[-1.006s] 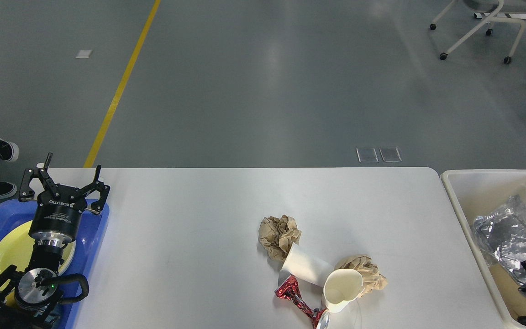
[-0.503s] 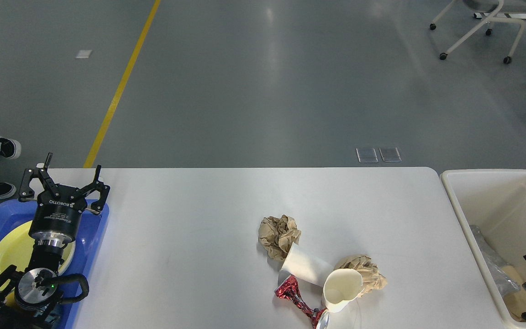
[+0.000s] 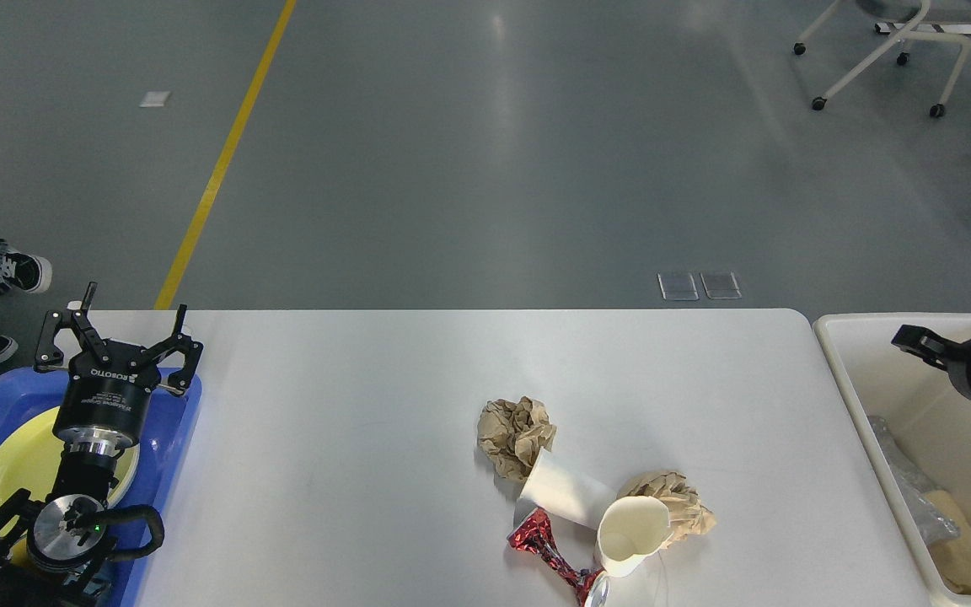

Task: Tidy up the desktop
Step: 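Raise the right gripper up out of the white bin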

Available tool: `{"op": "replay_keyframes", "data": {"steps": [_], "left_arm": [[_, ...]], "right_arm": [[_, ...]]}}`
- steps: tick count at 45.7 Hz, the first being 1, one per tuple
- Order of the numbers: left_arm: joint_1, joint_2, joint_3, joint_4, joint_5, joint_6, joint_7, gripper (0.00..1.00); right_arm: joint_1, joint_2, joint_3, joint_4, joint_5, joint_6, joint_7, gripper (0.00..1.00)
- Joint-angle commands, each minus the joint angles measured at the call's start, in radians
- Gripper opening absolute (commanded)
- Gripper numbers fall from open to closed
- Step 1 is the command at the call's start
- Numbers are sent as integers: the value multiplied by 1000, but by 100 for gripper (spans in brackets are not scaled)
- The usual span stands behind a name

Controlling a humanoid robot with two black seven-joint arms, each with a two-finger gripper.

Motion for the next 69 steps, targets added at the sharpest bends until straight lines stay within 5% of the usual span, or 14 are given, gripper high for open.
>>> {"op": "replay_keyframes", "data": {"steps": [1, 16, 22, 35, 69], "left_arm": [[0, 0, 0, 0, 0, 0, 0, 96], [0, 0, 0, 0, 0, 0, 0, 96], [0, 0, 0, 0, 0, 0, 0, 96], [0, 0, 0, 0, 0, 0, 0, 96], [0, 0, 0, 0, 0, 0, 0, 96]], "right_arm": [[242, -8, -111, 154, -98, 211, -2, 100], [809, 181, -339, 483, -94, 676, -2, 100], [1018, 179, -361, 679, 12, 771, -5, 100], [1455, 202, -503, 1078, 307, 768, -36, 99], [1391, 241, -528, 1066, 345, 693, -36, 99]]}}
